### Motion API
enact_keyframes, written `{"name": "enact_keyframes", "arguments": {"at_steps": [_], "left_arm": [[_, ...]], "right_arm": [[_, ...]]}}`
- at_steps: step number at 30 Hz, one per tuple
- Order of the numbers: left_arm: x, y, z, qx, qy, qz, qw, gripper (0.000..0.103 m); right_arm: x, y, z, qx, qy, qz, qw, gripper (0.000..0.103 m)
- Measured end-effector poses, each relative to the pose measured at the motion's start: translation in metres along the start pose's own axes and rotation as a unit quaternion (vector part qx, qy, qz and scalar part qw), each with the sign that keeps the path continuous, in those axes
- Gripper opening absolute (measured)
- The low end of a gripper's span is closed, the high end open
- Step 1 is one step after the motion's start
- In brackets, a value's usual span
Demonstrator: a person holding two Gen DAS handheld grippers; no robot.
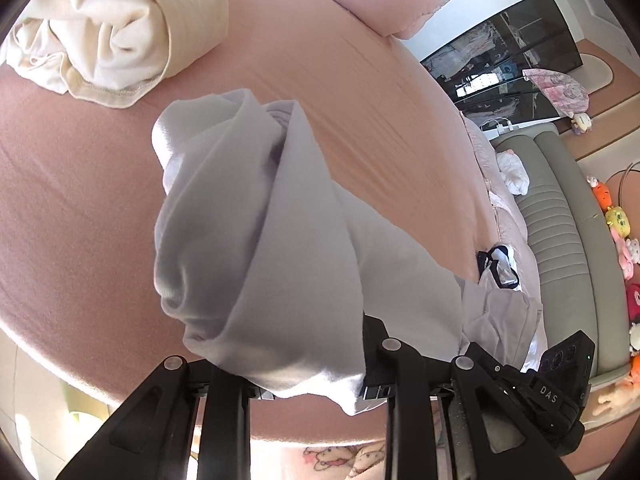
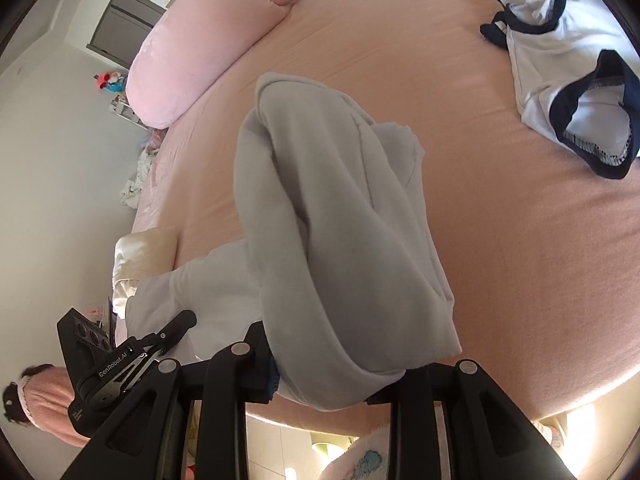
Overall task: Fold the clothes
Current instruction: 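Open both grippers and withdraw them from the folded garment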
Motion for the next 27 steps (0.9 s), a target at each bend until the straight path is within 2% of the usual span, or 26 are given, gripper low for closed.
{"name": "enact_keyframes", "arguments": {"at_steps": [3,5,8,10,12,14,17,21,24,27], "left_arm": [[0.003,-0.001,0.009,0.035,0.038,0.013,0.9986,0.025],[0.003,0.001,0.014,0.056,0.058,0.028,0.9964,0.026],[0.002,0.004,0.02,0.079,0.086,0.051,0.9918,0.033],[0.001,0.011,0.018,0.06,0.085,0.058,0.9929,0.039],[0.001,0.019,0.013,0.036,0.071,0.056,0.9953,0.062],[0.001,0.029,0.004,0.011,0.041,0.042,0.9982,0.073],[0.004,0.04,-0.002,-0.019,0.006,0.034,0.9992,0.073],[0.007,0.055,0.001,-0.028,-0.001,0.019,0.9994,0.073],[0.007,0.072,0.008,-0.037,-0.017,0.005,0.9991,0.073],[0.003,0.085,0.005,-0.071,-0.059,-0.014,0.9957,0.073]], "right_arm": [[0.0,-0.006,-0.016,-0.019,-0.048,0.034,0.998,0.047],[0.002,-0.001,-0.023,-0.026,-0.072,0.037,0.996,0.054],[0.004,0.015,-0.027,0.001,-0.082,0.031,0.996,0.062],[0.005,0.027,-0.022,0.027,-0.06,0.026,0.997,0.066],[0.006,0.044,-0.016,0.054,-0.033,0.013,0.998,0.066],[0.008,0.061,-0.009,0.082,-0.006,-0.003,0.997,0.066],[0.008,0.079,0.005,0.114,0.036,-0.029,0.992,0.066],[0.011,0.095,0.024,0.152,0.095,-0.056,0.982,0.067],[0.016,0.096,0.03,0.183,0.145,-0.057,0.971,0.067],[0.017,0.086,0.024,0.186,0.142,-0.041,0.971,0.067]]}}
Point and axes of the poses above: each gripper's, at about its wrist camera, not at the fingertips, and y roughly against the way its jaws point, z to its left, x to its underside, the point moved 4 cm from there along -y, roughly the way its jaws point, and after that the axes turned 3 degrees about -x, right-handed, at the moved point
